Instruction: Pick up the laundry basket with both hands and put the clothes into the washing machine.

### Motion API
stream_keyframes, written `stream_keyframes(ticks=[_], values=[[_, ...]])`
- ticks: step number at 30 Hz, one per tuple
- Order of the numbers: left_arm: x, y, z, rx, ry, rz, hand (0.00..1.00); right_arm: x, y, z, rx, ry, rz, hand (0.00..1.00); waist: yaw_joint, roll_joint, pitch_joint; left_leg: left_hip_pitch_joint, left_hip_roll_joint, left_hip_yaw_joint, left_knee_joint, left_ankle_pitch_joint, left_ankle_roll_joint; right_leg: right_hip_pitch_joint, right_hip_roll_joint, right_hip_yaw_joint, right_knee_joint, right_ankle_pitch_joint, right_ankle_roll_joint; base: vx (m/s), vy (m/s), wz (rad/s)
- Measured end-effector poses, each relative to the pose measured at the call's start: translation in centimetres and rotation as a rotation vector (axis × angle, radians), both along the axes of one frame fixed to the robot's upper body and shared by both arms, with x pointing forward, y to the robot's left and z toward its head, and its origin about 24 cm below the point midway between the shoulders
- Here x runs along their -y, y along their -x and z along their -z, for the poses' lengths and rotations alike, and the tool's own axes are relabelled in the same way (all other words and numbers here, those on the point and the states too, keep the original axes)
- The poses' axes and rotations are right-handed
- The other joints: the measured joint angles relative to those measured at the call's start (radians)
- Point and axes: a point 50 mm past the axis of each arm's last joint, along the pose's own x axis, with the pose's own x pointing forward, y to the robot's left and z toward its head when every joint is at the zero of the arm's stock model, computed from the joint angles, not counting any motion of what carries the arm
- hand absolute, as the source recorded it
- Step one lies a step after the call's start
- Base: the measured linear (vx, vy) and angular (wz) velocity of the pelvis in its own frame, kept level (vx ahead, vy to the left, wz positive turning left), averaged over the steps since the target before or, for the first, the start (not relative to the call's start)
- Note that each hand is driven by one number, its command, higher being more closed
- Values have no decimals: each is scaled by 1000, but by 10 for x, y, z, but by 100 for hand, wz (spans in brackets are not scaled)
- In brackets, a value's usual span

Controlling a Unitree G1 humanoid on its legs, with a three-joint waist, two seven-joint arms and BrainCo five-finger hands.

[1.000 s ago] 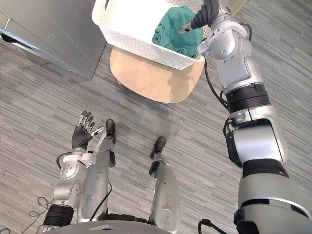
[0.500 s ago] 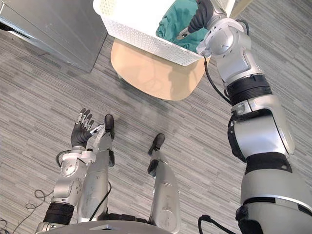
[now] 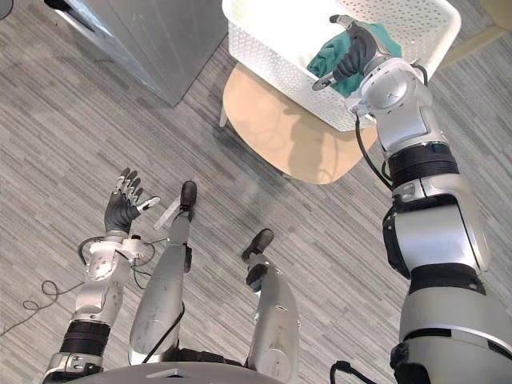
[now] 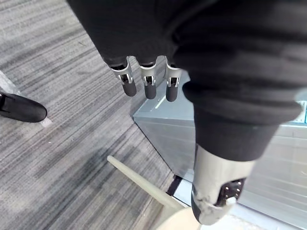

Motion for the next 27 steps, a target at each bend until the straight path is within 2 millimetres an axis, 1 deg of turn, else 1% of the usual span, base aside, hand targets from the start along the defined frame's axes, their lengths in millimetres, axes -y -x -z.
stream_keyframes(ticks=[4, 11, 18, 23, 27], values=[[2, -2, -3, 12, 2, 5, 0, 5, -5, 12, -43, -49, 28, 0, 11, 0, 0, -3, -3, -2, -4, 6, -1, -5, -3, -1, 6, -4, 2, 20, -62, 3], [2, -3, -5, 19, 0, 8, 0, 14, -8, 23, -87, -92, 73, 0, 12, -1, 0, -11, -5, -28, -5, 8, -3, -5, -5, -20, 28, -24, -1, 18, -74, 9], [1, -3, -6, 22, -1, 5, 0, 3, -12, 29, -95, -134, 43, 0, 16, -2, 1, -24, -3, -45, -5, 13, -7, -11, -4, -31, 38, -34, -1, 25, -73, 6], [-6, -3, -12, 47, 1, -24, 0, 2, -14, 34, -114, -151, 43, 0, 15, -13, 7, -23, 3, -45, -5, 14, -8, -11, 3, -29, 36, -34, -2, 23, -62, -2], [-6, -3, -14, 57, -3, -24, 0, 0, -15, 35, -115, -154, 38, 0, 14, -22, 12, -23, 10, -45, -5, 14, -8, -11, 9, -28, 35, -34, -2, 23, -71, -3]])
